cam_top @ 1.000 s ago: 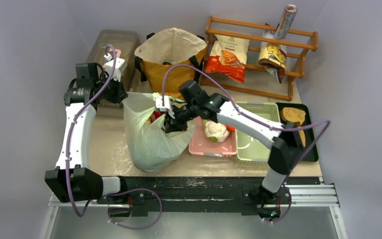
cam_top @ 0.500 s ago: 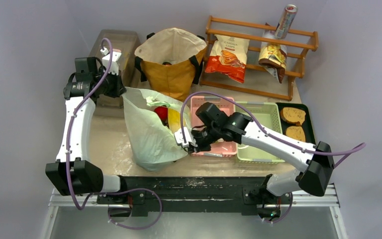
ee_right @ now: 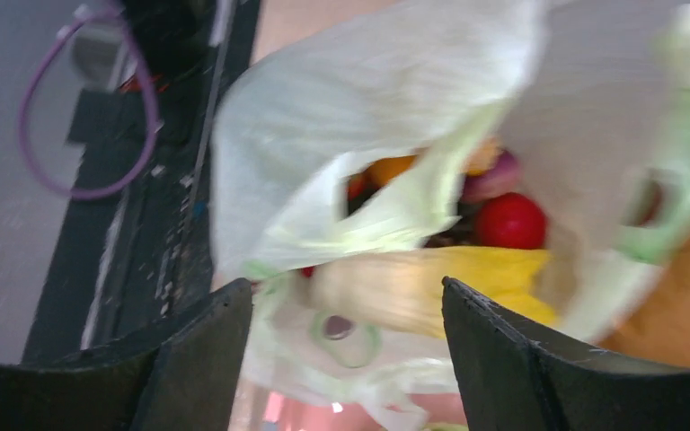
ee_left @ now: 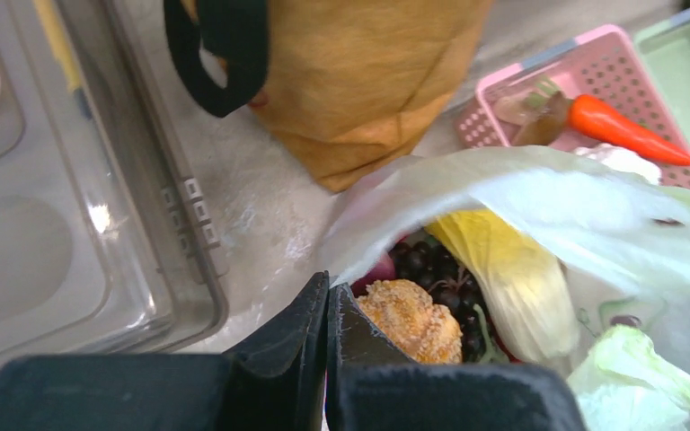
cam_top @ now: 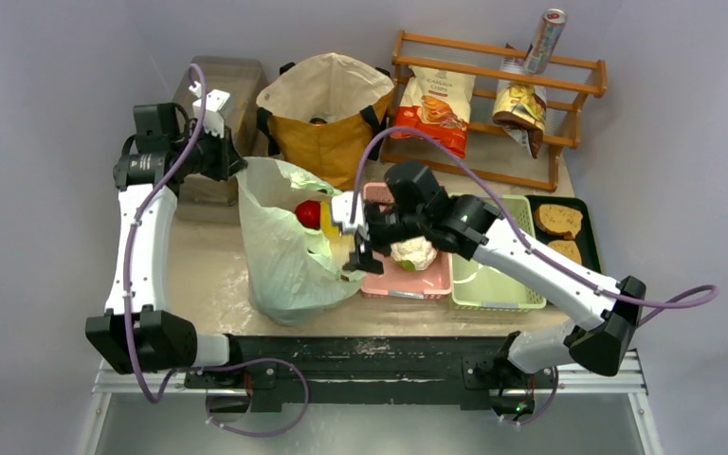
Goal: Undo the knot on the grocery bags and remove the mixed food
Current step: Pick up the fake bread from the takeout bag.
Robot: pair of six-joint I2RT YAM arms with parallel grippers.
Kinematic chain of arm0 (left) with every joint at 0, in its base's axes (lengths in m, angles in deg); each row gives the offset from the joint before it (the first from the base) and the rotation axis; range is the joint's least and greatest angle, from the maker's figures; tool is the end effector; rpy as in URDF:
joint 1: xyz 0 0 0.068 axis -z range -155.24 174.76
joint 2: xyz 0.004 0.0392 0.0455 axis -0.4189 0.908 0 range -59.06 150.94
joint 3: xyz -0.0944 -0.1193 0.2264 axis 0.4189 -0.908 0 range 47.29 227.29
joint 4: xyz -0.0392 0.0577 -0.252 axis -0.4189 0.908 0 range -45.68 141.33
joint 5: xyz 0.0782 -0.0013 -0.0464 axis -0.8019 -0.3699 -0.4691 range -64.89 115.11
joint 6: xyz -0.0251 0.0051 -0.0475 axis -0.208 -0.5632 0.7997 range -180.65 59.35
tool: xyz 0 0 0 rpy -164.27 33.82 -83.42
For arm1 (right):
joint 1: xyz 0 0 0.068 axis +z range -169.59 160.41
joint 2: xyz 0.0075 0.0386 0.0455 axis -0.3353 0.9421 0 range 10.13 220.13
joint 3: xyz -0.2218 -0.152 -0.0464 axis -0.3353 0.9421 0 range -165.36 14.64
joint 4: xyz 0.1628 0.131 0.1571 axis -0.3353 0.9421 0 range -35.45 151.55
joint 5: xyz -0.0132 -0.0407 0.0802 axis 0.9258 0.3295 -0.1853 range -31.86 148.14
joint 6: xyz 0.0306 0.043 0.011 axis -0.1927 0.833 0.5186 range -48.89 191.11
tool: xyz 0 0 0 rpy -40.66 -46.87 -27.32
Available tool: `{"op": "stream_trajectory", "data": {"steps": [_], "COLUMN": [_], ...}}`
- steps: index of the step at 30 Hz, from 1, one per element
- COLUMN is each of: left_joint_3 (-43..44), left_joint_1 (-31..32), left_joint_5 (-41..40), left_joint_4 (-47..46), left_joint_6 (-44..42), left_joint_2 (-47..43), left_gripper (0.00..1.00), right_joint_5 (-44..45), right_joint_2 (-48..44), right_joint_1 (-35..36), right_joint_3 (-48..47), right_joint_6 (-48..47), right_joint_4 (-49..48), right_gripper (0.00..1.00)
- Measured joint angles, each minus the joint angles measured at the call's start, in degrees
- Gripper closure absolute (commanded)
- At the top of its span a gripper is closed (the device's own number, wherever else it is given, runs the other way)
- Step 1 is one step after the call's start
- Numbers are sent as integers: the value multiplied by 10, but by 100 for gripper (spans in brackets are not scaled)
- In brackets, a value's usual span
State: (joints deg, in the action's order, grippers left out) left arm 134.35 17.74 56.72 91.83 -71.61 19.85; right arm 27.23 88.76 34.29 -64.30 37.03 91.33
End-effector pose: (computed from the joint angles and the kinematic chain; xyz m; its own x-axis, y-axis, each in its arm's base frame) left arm 0.2842 0.0162 0.4004 -0.5612 0.0939 -0.8224 0.4123 0.8932 -0.1793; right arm 0.1602 0.2504 0.3715 0.2347 -0.4939 -0.8372 -0.9720 -0.1265 -0.1978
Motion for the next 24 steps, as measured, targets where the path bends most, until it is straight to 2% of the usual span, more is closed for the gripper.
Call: {"op": "stream_trajectory", "data": {"steps": [4, 7, 11, 16, 22, 23, 24], "left_joint_3": [-15, -24, -31, -47, -47, -47, -47], "left_joint_1": [-1, -1, -1, -1, -1, -1, -1], "left_joint_5": [53, 81, 101, 103, 94, 95, 96], "left_joint_4": [-1, 0, 6, 14, 14, 14, 14], "left_joint_6": [-6, -6, -10, -17, -17, -17, -18], "left_joint_2": [-57, -107, -147, -153, -132, -128, -125], "left_gripper": [100, 100, 100, 100, 100, 100, 100], "right_joint_5": [18, 71, 122, 93, 43, 51, 63], "right_joint_2": [9, 23, 52, 130, 106, 99, 97], "right_joint_1": [-62, -93, -96, -94, -91, -87, -82], "right_joint_3": [-44, -55, -56, -86, -27, -21, -21], "right_joint_6": [95, 146, 180, 205, 192, 183, 175], "right_joint_4": [-80, -139, -175, -177, -181, -183, -186], "right_gripper": [22, 13, 7, 1, 1, 3, 9]}}
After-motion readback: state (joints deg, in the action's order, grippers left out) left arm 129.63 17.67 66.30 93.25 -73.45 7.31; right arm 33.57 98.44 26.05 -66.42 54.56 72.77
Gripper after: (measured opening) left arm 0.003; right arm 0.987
